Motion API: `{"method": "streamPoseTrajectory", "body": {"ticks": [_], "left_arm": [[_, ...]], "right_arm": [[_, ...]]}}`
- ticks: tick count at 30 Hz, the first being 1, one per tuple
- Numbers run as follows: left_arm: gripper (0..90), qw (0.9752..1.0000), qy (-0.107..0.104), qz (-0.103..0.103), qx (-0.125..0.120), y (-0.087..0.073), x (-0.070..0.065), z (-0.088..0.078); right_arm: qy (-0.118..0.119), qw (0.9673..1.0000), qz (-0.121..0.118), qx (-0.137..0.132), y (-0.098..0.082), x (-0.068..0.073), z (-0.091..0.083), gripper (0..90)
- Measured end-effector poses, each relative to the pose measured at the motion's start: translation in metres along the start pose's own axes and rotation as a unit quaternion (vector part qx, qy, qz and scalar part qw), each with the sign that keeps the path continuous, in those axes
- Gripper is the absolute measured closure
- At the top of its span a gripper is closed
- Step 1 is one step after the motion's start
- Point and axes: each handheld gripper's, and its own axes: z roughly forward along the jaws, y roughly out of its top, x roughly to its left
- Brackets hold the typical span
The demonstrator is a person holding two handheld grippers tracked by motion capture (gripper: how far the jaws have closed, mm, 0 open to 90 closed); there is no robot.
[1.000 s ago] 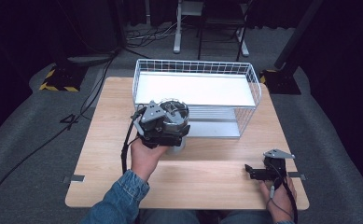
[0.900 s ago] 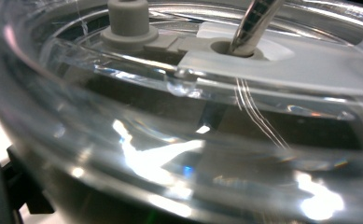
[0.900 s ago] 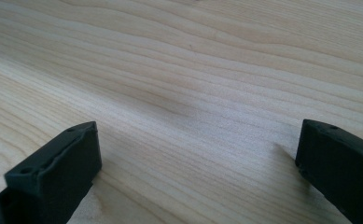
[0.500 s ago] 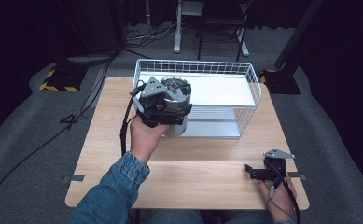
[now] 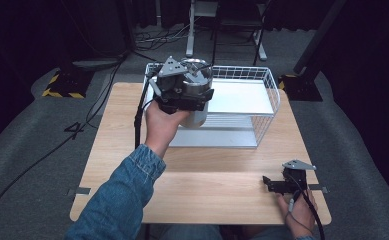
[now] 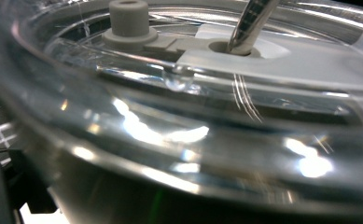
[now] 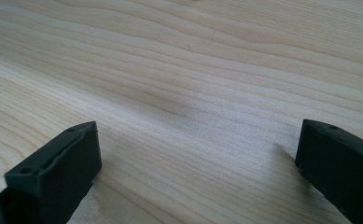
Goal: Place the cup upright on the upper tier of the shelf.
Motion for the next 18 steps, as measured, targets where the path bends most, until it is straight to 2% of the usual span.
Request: {"method": "streamPoseTrajectory", "body": {"ticks": [7,9,14,18], "left_arm": [[2.7,1.0000,-0.005,-0.004,-0.007,0.018,0.006,0.017],[2.8,1.0000,0.000,-0.001,-0.010,0.022,0.008,0.023],[2.8,0.9999,0.004,-0.004,-0.009,0.028,0.013,0.034],[2.8,0.9997,0.008,-0.006,-0.023,0.031,0.022,0.046]], "right_arm": [[0.000,1.0000,0.001,0.000,0.000,0.000,0.000,0.4],[0.000,1.0000,0.000,0.000,0.000,0.000,0.000,0.4],[0.000,1.0000,0.001,0.000,0.000,0.000,0.000,0.4],[0.001,1.0000,0.001,0.000,0.000,0.000,0.000,0.4]]}}
